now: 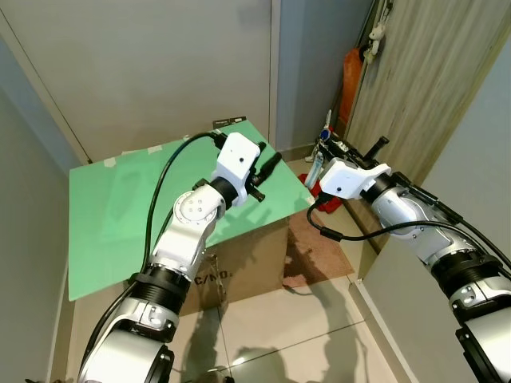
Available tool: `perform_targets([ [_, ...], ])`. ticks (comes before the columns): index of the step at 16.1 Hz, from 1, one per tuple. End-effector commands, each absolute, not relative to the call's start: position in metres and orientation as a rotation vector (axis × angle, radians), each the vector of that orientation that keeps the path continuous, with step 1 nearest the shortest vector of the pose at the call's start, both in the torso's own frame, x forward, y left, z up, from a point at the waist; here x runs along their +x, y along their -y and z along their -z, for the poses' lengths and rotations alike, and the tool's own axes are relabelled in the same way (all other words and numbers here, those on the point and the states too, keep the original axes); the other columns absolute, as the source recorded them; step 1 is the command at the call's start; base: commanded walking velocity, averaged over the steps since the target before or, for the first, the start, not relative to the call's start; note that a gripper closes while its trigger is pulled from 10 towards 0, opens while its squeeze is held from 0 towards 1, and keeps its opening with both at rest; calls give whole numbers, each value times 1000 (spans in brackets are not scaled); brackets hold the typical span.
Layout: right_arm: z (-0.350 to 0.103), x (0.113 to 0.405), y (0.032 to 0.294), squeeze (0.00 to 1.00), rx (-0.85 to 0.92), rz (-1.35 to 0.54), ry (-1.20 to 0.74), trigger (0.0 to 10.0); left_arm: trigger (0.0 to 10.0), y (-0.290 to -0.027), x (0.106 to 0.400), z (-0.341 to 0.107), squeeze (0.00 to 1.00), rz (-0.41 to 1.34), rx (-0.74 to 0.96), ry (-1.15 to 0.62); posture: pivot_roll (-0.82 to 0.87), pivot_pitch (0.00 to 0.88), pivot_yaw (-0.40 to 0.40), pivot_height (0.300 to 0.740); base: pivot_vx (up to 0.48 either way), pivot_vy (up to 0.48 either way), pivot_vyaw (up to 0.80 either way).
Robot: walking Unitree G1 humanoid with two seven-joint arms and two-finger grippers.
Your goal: Hang keys on a hook
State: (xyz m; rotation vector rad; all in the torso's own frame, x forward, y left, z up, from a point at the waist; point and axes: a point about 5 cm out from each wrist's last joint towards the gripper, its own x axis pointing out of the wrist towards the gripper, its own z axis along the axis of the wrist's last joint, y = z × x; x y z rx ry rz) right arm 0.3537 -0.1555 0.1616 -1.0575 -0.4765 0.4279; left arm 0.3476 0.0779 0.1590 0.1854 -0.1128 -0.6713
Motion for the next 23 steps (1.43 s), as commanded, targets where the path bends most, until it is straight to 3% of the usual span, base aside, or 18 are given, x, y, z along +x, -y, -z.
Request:
perform_targets([
  [1,-174,355,151,0,-1040,-422,519,0,10000,-78,347,-159,1000,689,167,103,-53,0,71,740,0,0,0],
  [5,-175,354,147,0,-1023,-431,534,0,10000,-67,343,-161,1000,764,172,97,-58,0,75,740,0,0,0],
  [6,-175,354,147,0,-1020,-432,535,0,10000,-65,342,-161,71,778,181,97,-58,0,75,740,0,0,0],
  [7,-176,353,145,0,-1010,-435,540,0,10000,-62,342,-162,0,784,185,99,-58,0,75,740,0,0,0],
  [23,-173,345,133,0,-830,-488,507,0,10000,-60,346,-170,0,749,208,133,-63,0,67,740,0,0,0],
])
